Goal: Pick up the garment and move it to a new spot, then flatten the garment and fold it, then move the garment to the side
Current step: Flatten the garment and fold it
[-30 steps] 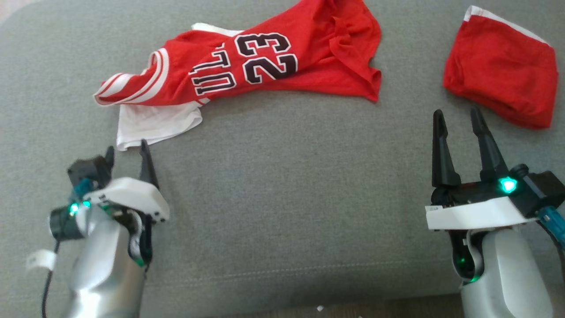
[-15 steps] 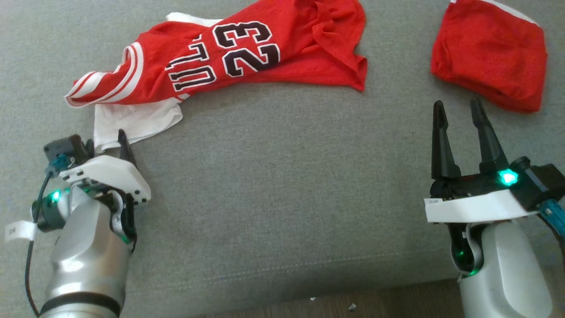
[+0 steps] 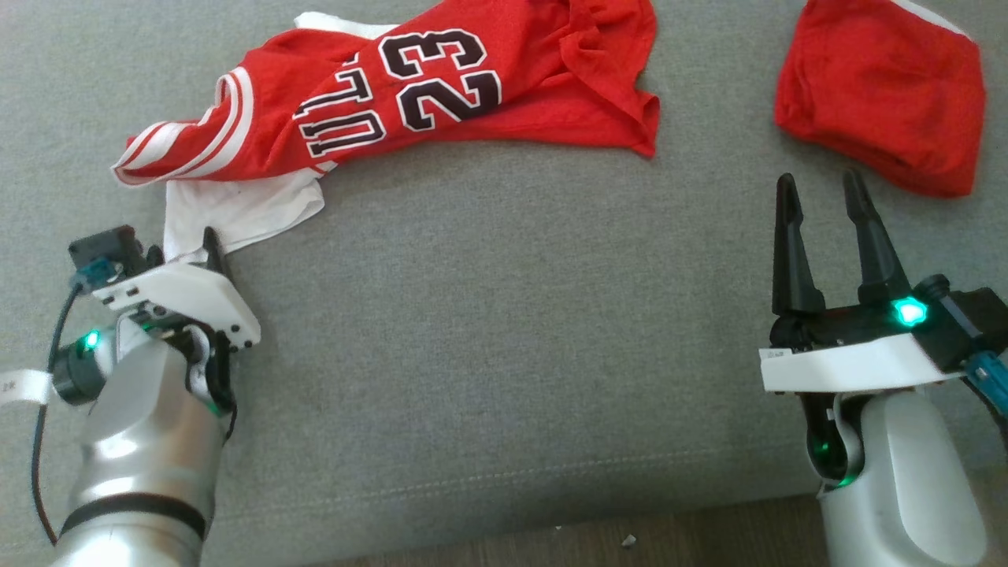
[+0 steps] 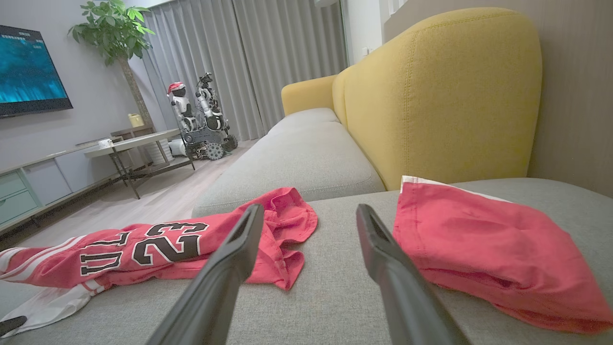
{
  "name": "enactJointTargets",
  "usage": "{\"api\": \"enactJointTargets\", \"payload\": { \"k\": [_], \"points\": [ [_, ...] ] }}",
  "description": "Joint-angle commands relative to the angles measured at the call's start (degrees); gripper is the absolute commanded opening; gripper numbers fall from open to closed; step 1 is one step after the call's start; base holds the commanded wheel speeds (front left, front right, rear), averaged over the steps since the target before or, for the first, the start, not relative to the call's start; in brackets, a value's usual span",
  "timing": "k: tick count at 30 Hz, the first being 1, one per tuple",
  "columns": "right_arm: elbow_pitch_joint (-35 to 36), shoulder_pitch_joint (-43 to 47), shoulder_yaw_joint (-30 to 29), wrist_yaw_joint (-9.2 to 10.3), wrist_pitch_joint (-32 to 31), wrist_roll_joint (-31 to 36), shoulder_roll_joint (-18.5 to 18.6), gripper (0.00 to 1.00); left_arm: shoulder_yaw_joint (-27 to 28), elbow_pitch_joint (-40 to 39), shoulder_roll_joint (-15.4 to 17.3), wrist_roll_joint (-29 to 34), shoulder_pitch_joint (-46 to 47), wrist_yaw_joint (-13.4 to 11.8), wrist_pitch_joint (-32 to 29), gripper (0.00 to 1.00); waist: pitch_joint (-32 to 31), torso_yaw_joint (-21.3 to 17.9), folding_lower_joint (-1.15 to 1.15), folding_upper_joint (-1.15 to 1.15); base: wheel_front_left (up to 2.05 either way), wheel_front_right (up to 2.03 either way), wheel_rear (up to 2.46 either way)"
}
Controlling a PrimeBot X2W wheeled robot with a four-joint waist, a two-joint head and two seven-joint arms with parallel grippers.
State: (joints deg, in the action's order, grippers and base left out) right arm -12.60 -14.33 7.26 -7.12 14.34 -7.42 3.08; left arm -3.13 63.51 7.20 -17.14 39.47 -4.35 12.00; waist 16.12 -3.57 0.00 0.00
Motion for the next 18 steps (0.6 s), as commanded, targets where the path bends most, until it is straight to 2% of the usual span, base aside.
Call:
{"api": "enactJointTargets", "payload": {
  "k": [1,3,4,5,9,13,16,18],
  "points": [
    [1.89,-1.17,1.02,-0.36,0.61,0.03,-0.20,1.00,1.33,0.22,1.97,-1.11,1.52,1.23,-0.77,1.00,0.09,0.17,0.00,0.00,0.00,0.00,0.00],
    [1.86,-1.13,0.91,-0.36,0.62,0.09,-0.20,1.00,1.61,0.65,1.60,-1.82,1.76,2.09,-1.14,0.96,0.08,0.25,0.00,0.00,0.00,0.00,0.00],
    [1.82,-1.11,0.81,-0.36,0.62,0.12,-0.20,1.00,1.58,1.05,1.40,-2.16,1.98,2.94,-1.49,0.41,0.06,0.33,0.00,0.00,0.00,0.00,0.00],
    [1.78,-1.15,0.72,-0.36,0.62,0.12,-0.20,1.00,1.41,1.36,1.36,-2.25,2.19,3.52,-1.57,0.00,0.01,0.42,0.00,0.00,0.00,0.00,0.00],
    [1.64,-1.32,0.60,-0.36,0.63,0.06,-0.20,1.00,1.26,2.19,1.29,-2.71,2.53,4.44,-0.82,0.00,-0.67,0.86,0.00,0.00,0.00,0.00,0.00],
    [1.54,-1.43,0.09,-0.36,0.64,0.12,-0.20,1.00,1.68,0.11,1.38,-3.01,2.72,4.17,1.76,0.00,-1.17,1.64,0.00,0.00,0.00,0.00,0.00],
    [0.82,-1.72,0.22,-0.36,0.63,0.18,-0.20,1.00,2.65,-4.80,1.57,-3.13,1.96,3.79,2.84,0.00,-1.58,2.17,0.00,0.00,0.00,0.00,0.00],
    [-0.07,-2.34,0.27,-0.36,0.23,-0.62,-0.20,1.00,3.66,-11.16,1.54,-2.73,0.70,3.39,2.94,0.00,-1.76,2.67,0.00,0.00,0.00,0.00,0.00]
  ]
}}
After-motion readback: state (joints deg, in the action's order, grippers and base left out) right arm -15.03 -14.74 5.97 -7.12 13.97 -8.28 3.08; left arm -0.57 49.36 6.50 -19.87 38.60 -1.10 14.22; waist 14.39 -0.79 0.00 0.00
